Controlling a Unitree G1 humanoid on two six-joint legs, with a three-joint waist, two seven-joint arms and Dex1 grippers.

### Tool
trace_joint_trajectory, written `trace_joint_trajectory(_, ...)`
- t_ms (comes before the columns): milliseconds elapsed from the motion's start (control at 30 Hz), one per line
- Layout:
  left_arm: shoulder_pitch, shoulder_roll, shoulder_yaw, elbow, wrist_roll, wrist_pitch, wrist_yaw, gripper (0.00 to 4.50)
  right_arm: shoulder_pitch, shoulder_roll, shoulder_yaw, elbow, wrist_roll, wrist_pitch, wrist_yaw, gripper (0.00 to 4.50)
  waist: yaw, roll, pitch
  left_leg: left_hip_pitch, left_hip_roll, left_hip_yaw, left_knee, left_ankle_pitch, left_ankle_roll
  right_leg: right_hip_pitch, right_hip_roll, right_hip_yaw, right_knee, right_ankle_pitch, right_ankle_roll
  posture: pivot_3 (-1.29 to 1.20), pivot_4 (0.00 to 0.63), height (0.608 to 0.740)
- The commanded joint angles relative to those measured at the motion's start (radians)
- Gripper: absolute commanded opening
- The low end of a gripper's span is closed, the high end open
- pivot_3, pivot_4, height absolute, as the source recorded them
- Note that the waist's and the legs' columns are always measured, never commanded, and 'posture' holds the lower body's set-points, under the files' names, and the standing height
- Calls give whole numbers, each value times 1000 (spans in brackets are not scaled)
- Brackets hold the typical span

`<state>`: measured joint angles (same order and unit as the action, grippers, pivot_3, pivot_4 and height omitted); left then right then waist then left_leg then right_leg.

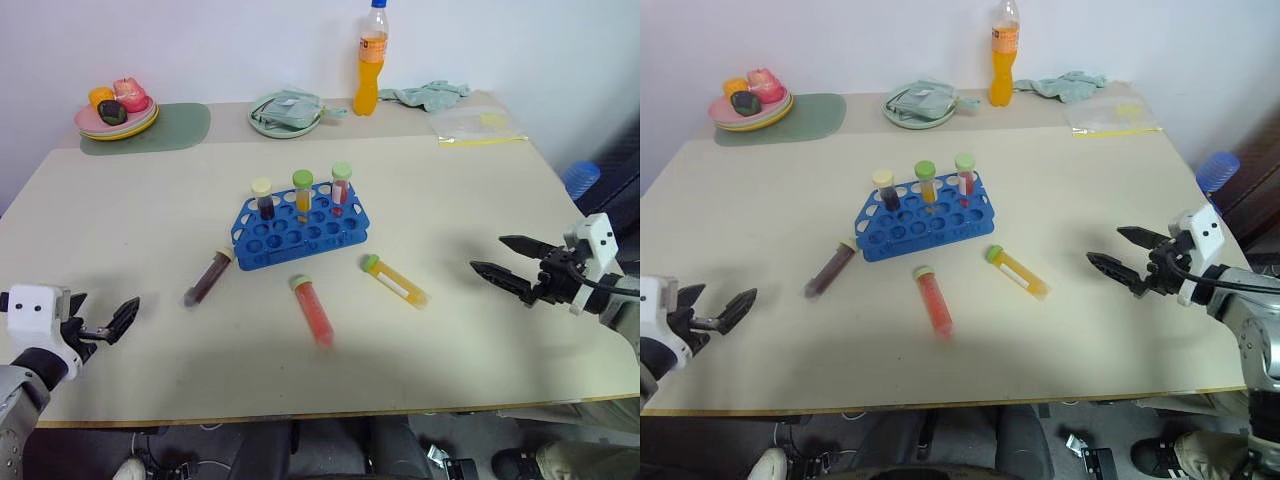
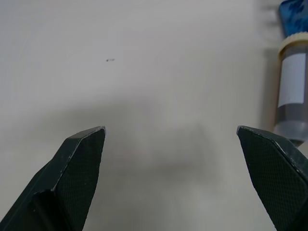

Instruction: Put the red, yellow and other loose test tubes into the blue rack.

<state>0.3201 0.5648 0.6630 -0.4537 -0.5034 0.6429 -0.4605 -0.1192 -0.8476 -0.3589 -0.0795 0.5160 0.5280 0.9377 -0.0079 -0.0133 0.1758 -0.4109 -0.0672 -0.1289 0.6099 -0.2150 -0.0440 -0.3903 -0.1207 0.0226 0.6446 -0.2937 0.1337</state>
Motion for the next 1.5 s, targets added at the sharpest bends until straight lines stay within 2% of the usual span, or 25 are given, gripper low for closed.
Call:
trace_joint_trajectory(33, -3, -5, 14, -23, -5, -14, 15, 4500, -34, -21, -4, -15, 2, -2, 0, 4457, 0, 0, 0, 0, 0, 0, 0, 0, 0, 0, 0, 0, 0, 0, 0, 0, 150, 740)
trace_joint_trajectory(633, -109, -38, -43, 44, 19, -89, 39, 4500, -131, 18, 71, -58, -12, 50, -105, 4457, -1, 0, 0, 0, -1, 0, 0, 0, 0, 0, 0, 0, 0, 0, 0, 0, 150, 740)
trace_joint_trajectory(833, -198, -11, -101, 72, -2, -89, 3, 4500, -131, 7, 66, -208, 56, 178, -142, 4457, 3, 0, 0, 0, -2, -1, 1, 0, 0, 0, 0, -1, 1, 1, 3, 0, 150, 740)
trace_joint_trajectory(1067, -241, 5, -164, 86, 6, -104, -36, 4500, -176, 14, 166, -418, 123, 385, -228, 4457, -3, 0, 0, -1, -3, -1, 0, 0, 0, -1, 0, 0, 1, 2, 3, 0, 150, 740)
trace_joint_trajectory(1167, -240, 11, -185, 81, 8, -117, -59, 4500, -262, 62, 190, -484, 235, 587, -316, 4457, -3, 0, 0, -1, -3, -1, 0, 0, 0, -1, 0, 0, 1, 2, 3, 0, 150, 740)
trace_joint_trajectory(1233, -236, 17, -198, 70, 4, -125, -83, 4500, -359, 151, 185, -484, 317, 773, -412, 4457, -4, 0, 0, -1, -2, -2, 0, 0, 0, -2, 0, 0, 1, 2, 3, 0, 150, 740)
trace_joint_trajectory(1300, -218, 36, -226, 32, -22, -132, -156, 4500, -477, 290, 187, -427, 417, 1010, -514, 4457, -6, 0, 0, -1, -2, -2, 0, 0, 0, -2, 0, 0, 1, 1, 1, 0, 150, 740)
trace_joint_trajectory(1367, -190, 68, -259, 4, -40, -147, -245, 4500, -545, 368, 234, -360, 512, 1086, -651, 4457, -7, 0, 0, -1, 0, -2, 0, 0, 0, -3, 1, 1, 1, 1, 0, 0, 150, 740)
trace_joint_trajectory(1500, -136, 133, -326, -34, -36, -165, -360, 4500, -611, 486, 271, -143, 704, 1086, -1022, 4457, -3, 0, 1, -3, -2, -3, -2, 0, 0, -4, -1, 0, 0, 0, -1, 0, 150, 740)
